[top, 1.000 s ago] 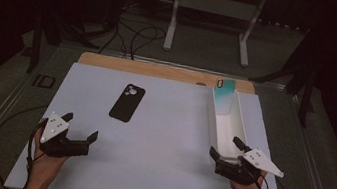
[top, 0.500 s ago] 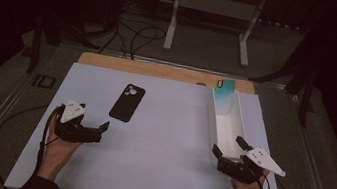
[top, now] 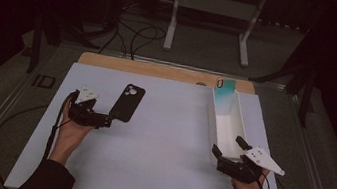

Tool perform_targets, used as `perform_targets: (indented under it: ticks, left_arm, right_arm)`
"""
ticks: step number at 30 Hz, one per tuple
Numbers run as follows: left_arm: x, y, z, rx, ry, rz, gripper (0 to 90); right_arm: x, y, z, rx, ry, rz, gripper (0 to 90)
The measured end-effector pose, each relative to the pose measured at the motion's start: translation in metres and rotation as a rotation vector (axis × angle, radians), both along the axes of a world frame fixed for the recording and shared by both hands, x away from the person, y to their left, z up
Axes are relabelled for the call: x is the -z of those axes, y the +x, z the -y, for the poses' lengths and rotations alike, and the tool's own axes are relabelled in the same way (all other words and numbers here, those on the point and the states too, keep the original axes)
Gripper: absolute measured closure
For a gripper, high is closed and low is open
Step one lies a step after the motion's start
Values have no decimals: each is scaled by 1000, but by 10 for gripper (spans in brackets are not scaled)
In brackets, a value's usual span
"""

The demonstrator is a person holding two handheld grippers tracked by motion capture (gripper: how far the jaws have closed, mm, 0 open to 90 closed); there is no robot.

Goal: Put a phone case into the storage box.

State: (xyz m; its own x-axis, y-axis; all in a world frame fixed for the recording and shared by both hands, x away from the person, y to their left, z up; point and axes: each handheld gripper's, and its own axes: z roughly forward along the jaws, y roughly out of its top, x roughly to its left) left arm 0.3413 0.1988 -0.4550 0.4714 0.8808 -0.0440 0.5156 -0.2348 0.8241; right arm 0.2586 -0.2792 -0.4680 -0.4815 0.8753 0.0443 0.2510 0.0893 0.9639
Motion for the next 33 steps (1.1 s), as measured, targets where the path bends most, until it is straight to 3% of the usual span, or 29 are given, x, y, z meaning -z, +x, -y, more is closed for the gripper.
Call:
perform_targets:
  ticks: [6, 10, 16, 18, 22, 31, 33]
  left_arm:
    - [4, 13, 7, -2, 27, -34, 1]
    - [13, 32, 18, -25, 31, -84, 2]
    - [25, 48, 22, -55, 32, -143, 2]
    - [25, 48, 22, -55, 32, -143, 2]
    - [38, 60, 25, -75, 45, -194, 2]
    - [43, 70, 34, -67, 41, -232, 3]
    - [44, 74, 38, -68, 57, -240, 3]
  right_arm:
    - [0, 0, 0, 0, -1, -1, 79]
    - [0, 0, -1, -3, -2, -5, 79]
    - [0, 0, 1, 6, 5, -3, 79]
    - [1, 0, 1, 7, 4, -2, 79]
    - [1, 0, 0, 4, 3, -1, 79]
    - [1, 0, -1, 3, 9, -1, 79]
    - [1, -1, -1, 1, 9, 1, 79]
